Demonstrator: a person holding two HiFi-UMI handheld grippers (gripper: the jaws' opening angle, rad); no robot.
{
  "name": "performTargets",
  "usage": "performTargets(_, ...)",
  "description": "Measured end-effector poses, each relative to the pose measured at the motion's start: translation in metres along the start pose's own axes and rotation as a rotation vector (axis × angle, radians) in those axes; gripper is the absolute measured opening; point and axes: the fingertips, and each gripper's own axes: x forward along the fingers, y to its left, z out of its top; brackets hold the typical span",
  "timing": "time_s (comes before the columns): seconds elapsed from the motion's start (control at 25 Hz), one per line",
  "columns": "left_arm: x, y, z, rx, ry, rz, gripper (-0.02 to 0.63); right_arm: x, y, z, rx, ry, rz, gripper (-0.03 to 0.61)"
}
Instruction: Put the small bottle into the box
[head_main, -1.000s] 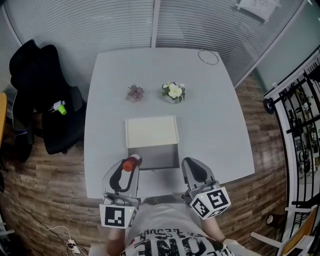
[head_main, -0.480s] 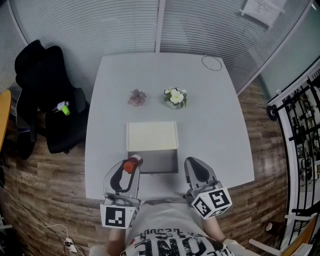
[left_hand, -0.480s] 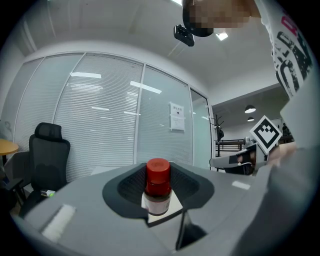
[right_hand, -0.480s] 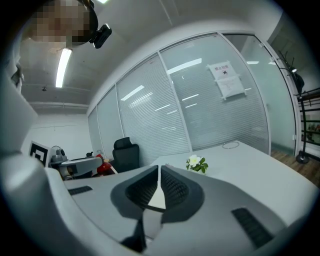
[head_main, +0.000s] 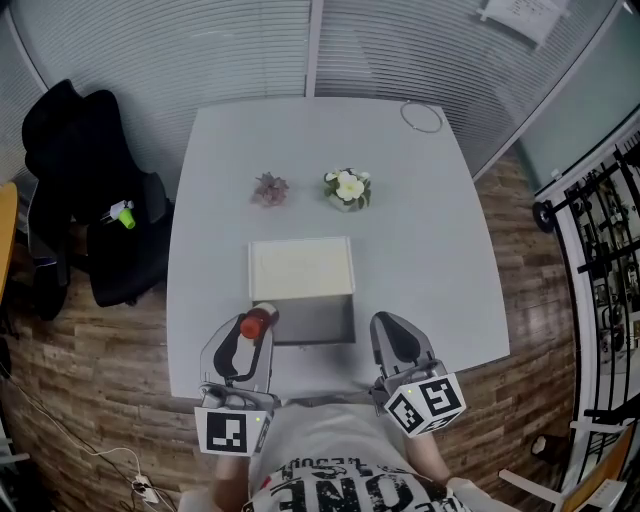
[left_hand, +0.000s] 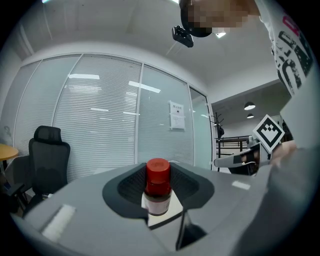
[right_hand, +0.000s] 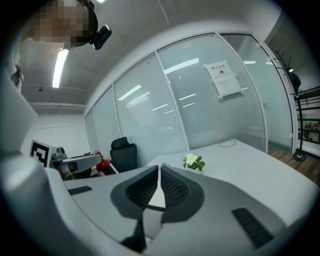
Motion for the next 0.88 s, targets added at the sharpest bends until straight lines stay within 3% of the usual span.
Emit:
performTargets(0.52,0.034,-0.015,-0.031,-0.023,0.052,-0.105,0.147,-0.006,-0.014,-0.014,0.028,0.034,-0.086,0.026)
performTargets(0.68,0.042,-0.026,-0.054,-0.065,0.14,-0.142,0.147,-0.008,-0.021,-0.016,0.037,0.044,-0.112,0.026)
performTargets(0.88,0.051,-0.031,-0.074,-0.07,0.173,-0.177,0.147,-0.01,-0.025,-0.023,0.046,0.061,-0.138,0.026)
